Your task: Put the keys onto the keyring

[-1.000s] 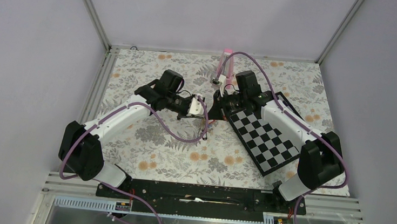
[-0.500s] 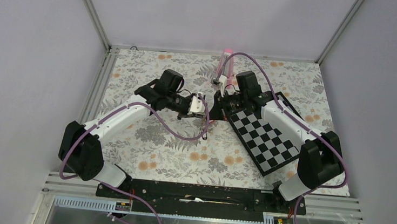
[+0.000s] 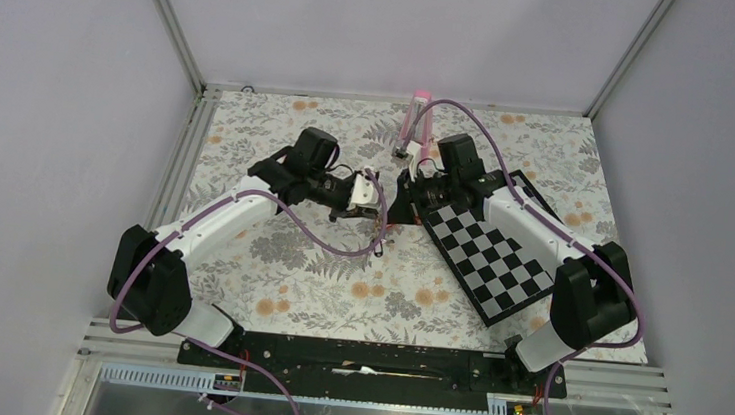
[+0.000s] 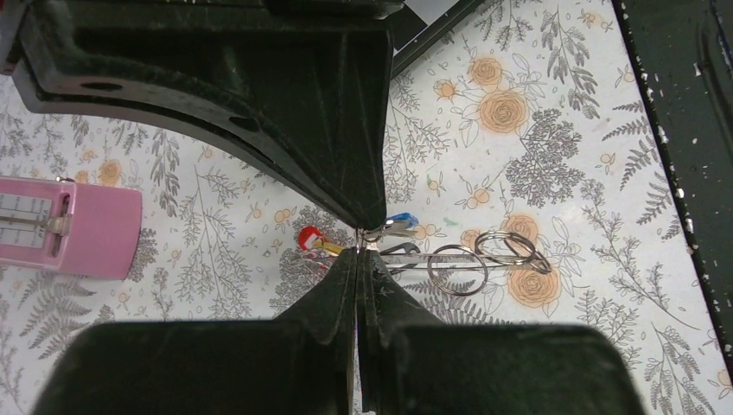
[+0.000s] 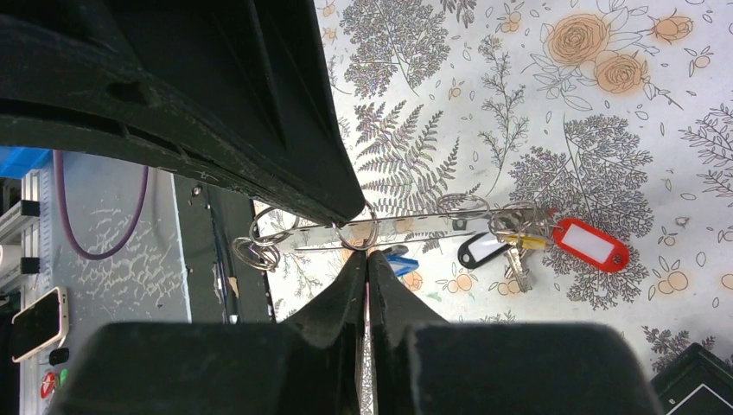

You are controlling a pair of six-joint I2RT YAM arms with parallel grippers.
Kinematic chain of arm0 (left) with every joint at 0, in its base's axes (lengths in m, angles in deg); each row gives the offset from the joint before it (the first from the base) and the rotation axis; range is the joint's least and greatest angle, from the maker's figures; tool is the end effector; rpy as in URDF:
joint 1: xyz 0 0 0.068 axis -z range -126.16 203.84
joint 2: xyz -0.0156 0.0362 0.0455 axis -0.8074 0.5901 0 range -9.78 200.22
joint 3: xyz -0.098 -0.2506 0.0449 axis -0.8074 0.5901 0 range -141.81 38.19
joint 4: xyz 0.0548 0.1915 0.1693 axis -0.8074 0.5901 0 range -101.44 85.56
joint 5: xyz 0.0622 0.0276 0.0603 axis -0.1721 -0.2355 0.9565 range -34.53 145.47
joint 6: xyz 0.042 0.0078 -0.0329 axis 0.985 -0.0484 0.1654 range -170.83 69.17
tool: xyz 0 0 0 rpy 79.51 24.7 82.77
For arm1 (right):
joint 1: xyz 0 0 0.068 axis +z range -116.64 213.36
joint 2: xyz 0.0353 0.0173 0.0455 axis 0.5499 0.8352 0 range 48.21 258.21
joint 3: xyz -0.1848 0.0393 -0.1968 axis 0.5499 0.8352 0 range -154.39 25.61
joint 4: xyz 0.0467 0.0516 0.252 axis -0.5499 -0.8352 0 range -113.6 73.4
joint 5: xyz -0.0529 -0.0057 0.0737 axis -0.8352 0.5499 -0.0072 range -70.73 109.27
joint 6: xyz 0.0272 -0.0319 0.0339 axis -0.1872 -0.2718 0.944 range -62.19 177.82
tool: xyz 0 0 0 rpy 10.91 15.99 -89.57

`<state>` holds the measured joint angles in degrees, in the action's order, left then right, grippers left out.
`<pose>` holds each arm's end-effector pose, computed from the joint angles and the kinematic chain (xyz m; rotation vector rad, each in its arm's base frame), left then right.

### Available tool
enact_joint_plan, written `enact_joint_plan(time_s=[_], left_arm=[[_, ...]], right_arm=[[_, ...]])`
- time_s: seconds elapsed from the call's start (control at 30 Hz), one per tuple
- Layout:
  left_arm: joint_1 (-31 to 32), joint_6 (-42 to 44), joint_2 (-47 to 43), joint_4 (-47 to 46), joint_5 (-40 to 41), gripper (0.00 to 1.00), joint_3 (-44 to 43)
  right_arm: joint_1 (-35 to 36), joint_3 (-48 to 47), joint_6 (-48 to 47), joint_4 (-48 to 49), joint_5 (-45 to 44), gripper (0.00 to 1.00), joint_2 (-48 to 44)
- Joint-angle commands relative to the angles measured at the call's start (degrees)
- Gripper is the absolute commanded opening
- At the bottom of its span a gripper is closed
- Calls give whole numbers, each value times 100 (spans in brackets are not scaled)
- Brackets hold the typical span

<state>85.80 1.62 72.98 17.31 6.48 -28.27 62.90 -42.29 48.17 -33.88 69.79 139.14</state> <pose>0.2467 -0.1855 0.2953 1.7177 1.3003 -0.7934 0.2882 0.1949 0.2744 -1.1746 1.8860 1.1824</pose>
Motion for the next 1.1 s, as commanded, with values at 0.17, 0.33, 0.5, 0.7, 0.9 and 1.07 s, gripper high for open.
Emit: enact_joint_plan(time_s=[0.17,0.33,0.5,0.7,0.9,1.07], left_arm=[[-186,-697,-296,-772,-1022,0,148],[-260,-1236,-278,-1219,-1354,0,274],[-291,-2143,-215,-1960,-1722,0,419],[-296,-3959,-81,-3650,-2065,0,680],[-296,-6858,90,-6674,-2248,0,1387],[-296,-7615,161,-7630,-2226,0,1587]], right_arm=[[-66,224,-249,345,170,22,-427],[-95,426,-579,344,206,33,-917],[-117,639,-1143,195,126,39,-1615],[-115,553,-1769,-317,-69,43,-1989],[-117,576,-1905,-340,-119,43,-2073],[-115,561,-1927,-353,-78,42,-2108]])
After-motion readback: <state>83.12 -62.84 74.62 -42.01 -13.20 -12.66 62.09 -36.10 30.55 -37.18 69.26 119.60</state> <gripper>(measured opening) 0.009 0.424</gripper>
